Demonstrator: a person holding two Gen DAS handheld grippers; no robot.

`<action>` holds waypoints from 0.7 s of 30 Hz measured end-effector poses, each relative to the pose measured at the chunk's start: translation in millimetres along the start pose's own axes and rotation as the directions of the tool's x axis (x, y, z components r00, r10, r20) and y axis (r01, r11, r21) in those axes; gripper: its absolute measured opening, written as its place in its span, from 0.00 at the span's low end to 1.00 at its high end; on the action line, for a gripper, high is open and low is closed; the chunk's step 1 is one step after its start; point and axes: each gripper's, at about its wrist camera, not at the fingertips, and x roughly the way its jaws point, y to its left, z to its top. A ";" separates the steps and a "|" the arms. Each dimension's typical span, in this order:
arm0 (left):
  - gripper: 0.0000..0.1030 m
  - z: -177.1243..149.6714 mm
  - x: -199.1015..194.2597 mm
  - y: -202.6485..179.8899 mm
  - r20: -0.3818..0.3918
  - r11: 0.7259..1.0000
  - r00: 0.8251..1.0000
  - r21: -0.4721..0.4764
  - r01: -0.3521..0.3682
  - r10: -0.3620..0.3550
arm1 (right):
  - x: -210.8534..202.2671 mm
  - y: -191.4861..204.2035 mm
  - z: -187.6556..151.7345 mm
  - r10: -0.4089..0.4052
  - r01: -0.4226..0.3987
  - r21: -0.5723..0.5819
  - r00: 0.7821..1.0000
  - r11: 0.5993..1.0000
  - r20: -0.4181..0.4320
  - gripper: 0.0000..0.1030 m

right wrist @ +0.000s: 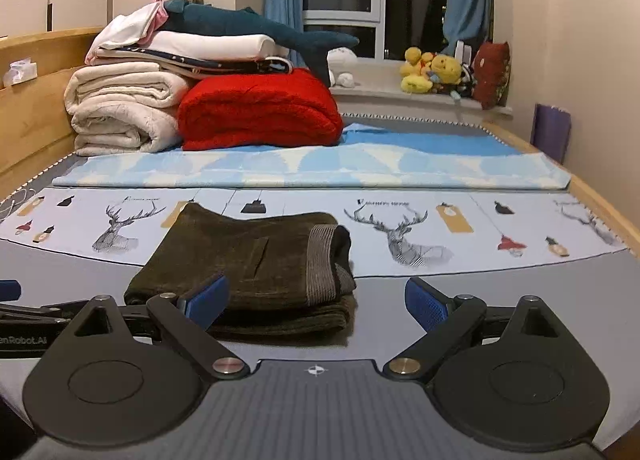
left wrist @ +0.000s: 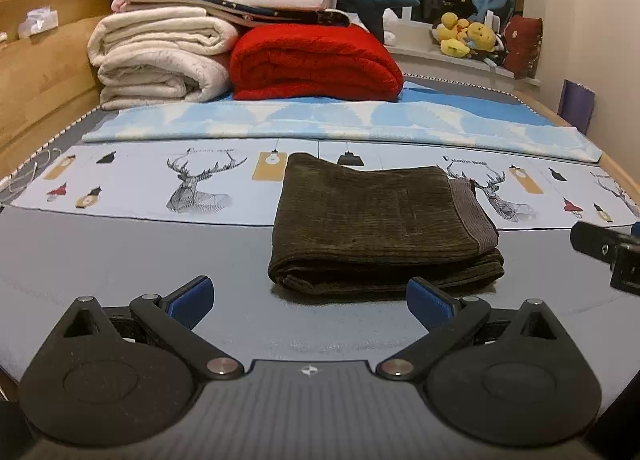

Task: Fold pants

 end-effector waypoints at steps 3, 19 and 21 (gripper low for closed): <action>1.00 0.1 4.0 -1.0 -0.010 1.000 1.000 -0.007 -0.002 0.002 | 2.7 1.0 0.4 0.006 -0.006 -0.007 1.000 1.000 -0.016 0.92; 1.00 -2.2 8.3 -7.8 -0.009 1.000 1.000 0.020 -0.006 0.006 | 8.7 -3.1 3.8 0.049 -0.048 0.022 0.998 0.999 -0.042 0.92; 1.00 -2.4 8.4 -7.8 -0.008 1.000 1.000 0.020 -0.006 0.006 | 8.7 -3.3 3.5 0.050 -0.049 0.023 0.998 0.999 -0.044 0.92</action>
